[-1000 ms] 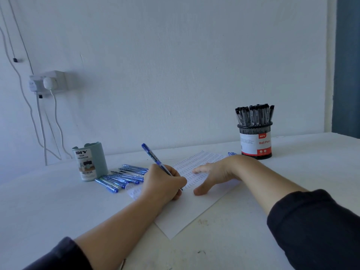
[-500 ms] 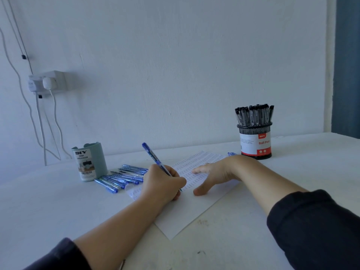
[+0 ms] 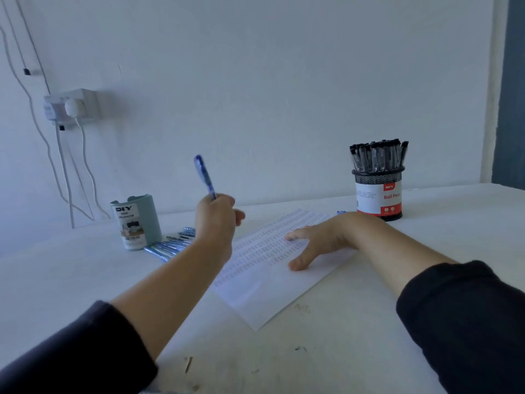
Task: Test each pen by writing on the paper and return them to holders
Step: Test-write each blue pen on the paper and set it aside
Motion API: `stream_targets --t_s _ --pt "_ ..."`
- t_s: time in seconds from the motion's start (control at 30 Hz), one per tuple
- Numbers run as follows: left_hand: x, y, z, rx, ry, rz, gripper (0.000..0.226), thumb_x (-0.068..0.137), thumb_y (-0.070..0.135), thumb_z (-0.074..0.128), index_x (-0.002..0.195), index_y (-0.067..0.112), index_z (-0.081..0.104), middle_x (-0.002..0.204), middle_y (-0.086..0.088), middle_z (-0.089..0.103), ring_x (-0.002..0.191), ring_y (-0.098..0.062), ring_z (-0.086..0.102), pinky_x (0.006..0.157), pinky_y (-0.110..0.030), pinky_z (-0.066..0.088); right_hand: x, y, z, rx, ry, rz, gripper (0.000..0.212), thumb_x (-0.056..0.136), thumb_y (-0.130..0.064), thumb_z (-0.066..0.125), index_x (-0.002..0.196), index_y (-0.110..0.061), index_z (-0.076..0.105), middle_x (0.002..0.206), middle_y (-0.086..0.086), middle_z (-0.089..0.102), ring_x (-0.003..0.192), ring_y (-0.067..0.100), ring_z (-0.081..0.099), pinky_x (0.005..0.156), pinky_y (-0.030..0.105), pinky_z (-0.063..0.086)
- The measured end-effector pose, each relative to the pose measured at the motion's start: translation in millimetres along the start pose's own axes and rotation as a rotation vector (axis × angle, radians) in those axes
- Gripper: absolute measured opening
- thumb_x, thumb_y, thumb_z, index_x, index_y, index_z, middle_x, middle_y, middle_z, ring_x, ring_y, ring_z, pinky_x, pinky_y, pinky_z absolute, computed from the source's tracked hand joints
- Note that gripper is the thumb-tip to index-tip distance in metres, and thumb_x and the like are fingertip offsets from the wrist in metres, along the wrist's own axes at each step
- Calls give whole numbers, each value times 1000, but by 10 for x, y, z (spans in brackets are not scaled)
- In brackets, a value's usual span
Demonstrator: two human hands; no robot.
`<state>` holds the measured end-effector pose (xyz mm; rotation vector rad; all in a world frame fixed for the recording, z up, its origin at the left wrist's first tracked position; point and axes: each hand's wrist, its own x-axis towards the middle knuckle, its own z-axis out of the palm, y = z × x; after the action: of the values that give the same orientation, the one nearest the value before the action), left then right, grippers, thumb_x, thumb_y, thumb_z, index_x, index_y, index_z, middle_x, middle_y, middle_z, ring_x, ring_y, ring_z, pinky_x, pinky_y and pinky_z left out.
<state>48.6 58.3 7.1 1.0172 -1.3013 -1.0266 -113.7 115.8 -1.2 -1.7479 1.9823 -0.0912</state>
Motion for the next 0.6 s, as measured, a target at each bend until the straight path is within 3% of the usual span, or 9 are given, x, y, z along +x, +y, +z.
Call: stream_targets --t_s 0.13,0.2,0.27,0.3,0.43,0.6 --pt "257 118 97 4 47 56 22 94 9 31 79 19 43 73 -5 50 54 -14 38 51 -24 31 -1 -18 -10 -2 -17 11 81 85 -53 58 150 -35 13 159 -9 8 146 17 7 118 41 9" --pt "270 4 96 145 71 196 8 96 18 35 98 20 42 72 -1 44 54 -15 37 48 -25 28 13 -6 -2 19 -12 21 81 84 -53 60 149 -39 15 159 -8 8 146 18 8 117 43 10" --pt "220 -194 51 357 34 363 18 99 29 35 115 24 41 67 -1 45 55 -20 42 50 -28 32 25 1 12 51 5 51 80 81 -54 63 147 -45 18 159 -7 10 146 20 10 117 42 13" --pt "179 -254 47 436 -8 414 18 100 32 33 114 25 43 65 -1 45 56 -23 43 51 -30 33 21 11 6 72 11 65 80 79 -54 65 145 -48 20 158 -7 11 145 20 11 116 41 14" --pt "134 -310 83 573 -64 491 22 102 25 33 98 16 53 64 1 46 63 -27 43 57 -34 37 22 39 -5 125 -4 70 83 76 -55 68 144 -50 21 158 -8 11 146 19 9 117 41 13" --pt "77 -319 90 677 -148 544 23 103 17 29 119 21 45 67 0 44 56 -21 39 53 -32 33 35 20 10 109 9 49 83 76 -55 68 145 -47 22 158 -9 11 146 19 9 117 41 10"
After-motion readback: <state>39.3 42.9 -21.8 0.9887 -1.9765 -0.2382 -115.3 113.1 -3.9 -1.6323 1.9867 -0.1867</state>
